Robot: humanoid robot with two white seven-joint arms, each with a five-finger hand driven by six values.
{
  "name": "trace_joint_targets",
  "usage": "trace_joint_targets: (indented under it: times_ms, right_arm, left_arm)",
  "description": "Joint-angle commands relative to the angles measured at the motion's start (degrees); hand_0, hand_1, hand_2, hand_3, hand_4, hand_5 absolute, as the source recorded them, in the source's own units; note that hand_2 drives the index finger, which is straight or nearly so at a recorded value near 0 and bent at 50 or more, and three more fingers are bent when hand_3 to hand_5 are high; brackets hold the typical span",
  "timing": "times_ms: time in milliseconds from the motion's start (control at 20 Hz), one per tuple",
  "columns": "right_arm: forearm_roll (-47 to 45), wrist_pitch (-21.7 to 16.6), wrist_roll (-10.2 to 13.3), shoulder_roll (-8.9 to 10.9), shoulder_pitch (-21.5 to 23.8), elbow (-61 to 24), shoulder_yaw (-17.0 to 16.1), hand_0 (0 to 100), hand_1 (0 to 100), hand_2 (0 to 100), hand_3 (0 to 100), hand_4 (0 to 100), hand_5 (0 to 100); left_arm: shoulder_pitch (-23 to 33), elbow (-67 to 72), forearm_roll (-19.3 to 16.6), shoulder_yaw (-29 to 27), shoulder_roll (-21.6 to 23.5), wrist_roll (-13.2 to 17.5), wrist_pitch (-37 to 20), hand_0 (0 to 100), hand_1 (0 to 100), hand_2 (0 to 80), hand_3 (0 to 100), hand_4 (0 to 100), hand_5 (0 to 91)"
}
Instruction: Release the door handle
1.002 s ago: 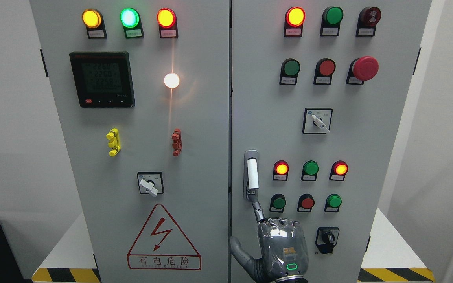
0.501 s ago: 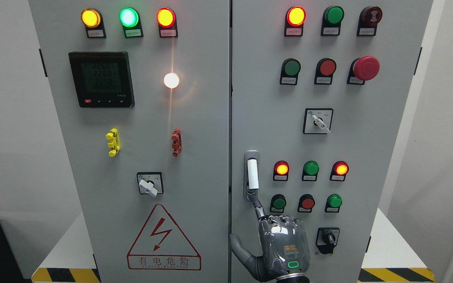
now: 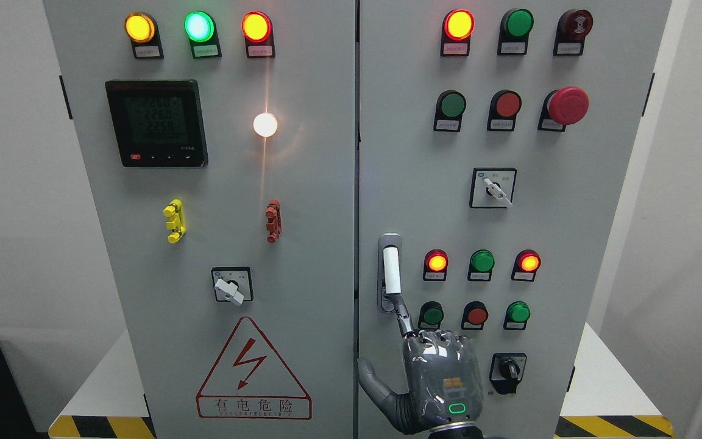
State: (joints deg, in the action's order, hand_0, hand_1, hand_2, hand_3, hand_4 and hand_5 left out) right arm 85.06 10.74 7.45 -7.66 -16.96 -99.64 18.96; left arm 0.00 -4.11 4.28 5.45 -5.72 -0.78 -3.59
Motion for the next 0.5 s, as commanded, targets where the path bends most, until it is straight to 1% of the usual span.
trace_joint_targets:
  times_ms: [0, 100, 200, 250, 300, 451]
  right_arm:
    - [0.29, -0.20, 0.02, 0.01, 0.26, -1.35, 0.11, 27, 24, 15, 100, 100, 100]
    - [0.29, -0.20, -0.06, -0.07, 0.35, -1.79, 0.11, 27, 24, 18, 100, 100, 100]
    - [0.20, -0.20, 0.02, -0.08, 0.53, -2.14, 0.11, 27, 24, 26, 100, 100, 100]
    - [0.11, -0.20, 0.03, -0.08, 0.61, -2.23, 0.02, 27, 24, 28, 100, 100, 100]
    - [0.11, -0.28, 0.03, -0.08, 0.79, -2.32, 0.02, 27, 24, 33, 100, 100, 100]
    - [0.11, -0.37, 0.03, -0.07, 1.49, -2.76, 0.11, 27, 24, 42, 100, 100, 100]
  left_arm:
    - [0.97, -0.02, -0.06, 0.00, 0.00, -0.01, -0.01, 12, 56, 0.0, 0, 0, 0.0]
    - [0.97, -0.02, 0.03, 0.00, 0.00, -0.01, -0.01, 12, 56, 0.0, 0, 0, 0.0]
    - [0.97, -0.02, 0.03, 0.00, 0.00, -0.01, -0.01, 12, 56, 0.0, 0, 0, 0.0]
    - [0.97, -0.02, -0.06, 0.00, 0.00, -0.01, -0.01, 12, 56, 0.0, 0, 0, 0.0]
    - [0.97, -0.02, -0.06, 0.00, -0.08, -0.01, -0.01, 12, 56, 0.0, 0, 0, 0.0]
    - [0.97, -0.02, 0.03, 0.00, 0.00, -0.01, -0.01, 12, 56, 0.0, 0, 0, 0.0]
